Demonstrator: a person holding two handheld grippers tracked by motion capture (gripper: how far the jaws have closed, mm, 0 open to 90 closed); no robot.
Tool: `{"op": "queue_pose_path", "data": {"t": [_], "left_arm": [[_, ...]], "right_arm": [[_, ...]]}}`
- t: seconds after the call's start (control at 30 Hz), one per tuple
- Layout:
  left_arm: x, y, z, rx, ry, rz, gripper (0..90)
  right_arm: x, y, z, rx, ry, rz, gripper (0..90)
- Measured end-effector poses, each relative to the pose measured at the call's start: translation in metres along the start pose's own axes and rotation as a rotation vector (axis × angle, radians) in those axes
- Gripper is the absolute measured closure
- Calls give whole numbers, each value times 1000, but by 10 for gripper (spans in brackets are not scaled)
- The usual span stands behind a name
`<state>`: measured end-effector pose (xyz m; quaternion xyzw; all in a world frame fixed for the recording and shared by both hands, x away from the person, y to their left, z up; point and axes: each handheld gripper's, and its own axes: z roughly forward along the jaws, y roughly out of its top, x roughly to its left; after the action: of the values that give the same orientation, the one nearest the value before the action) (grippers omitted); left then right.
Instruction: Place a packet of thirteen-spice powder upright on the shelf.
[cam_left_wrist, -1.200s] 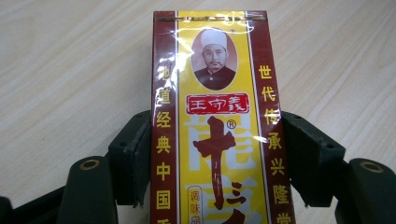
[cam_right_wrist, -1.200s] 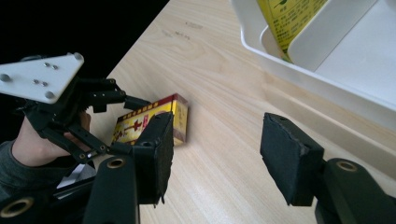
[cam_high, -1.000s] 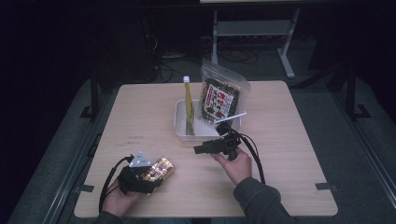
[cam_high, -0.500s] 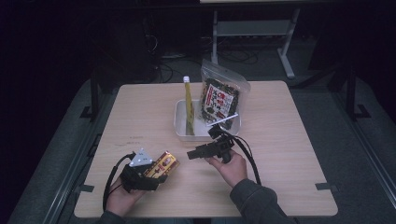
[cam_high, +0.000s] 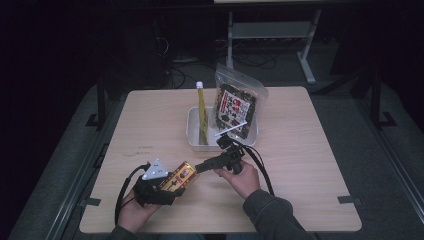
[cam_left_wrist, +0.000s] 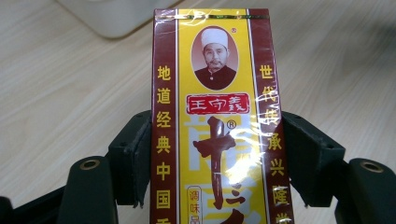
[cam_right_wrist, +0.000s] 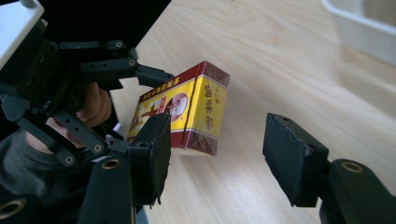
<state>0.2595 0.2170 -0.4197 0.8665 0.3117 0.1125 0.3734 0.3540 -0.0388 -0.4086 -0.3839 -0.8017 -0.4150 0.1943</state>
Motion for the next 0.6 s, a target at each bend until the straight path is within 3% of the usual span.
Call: {"op": "queue_pose_path", "data": {"t": [0.03,0.23,0.6], "left_arm": [[-2,1,1,-8,-3,8,318],[-8,4,3,-22,-18,30,318],[-10,6,-1,-50,-19,42,318]], "right_arm": [[-1,1,2,3,23,7,409],[-1,4,9,31,57,35,421],[3,12,18,84,83,51,518]]}}
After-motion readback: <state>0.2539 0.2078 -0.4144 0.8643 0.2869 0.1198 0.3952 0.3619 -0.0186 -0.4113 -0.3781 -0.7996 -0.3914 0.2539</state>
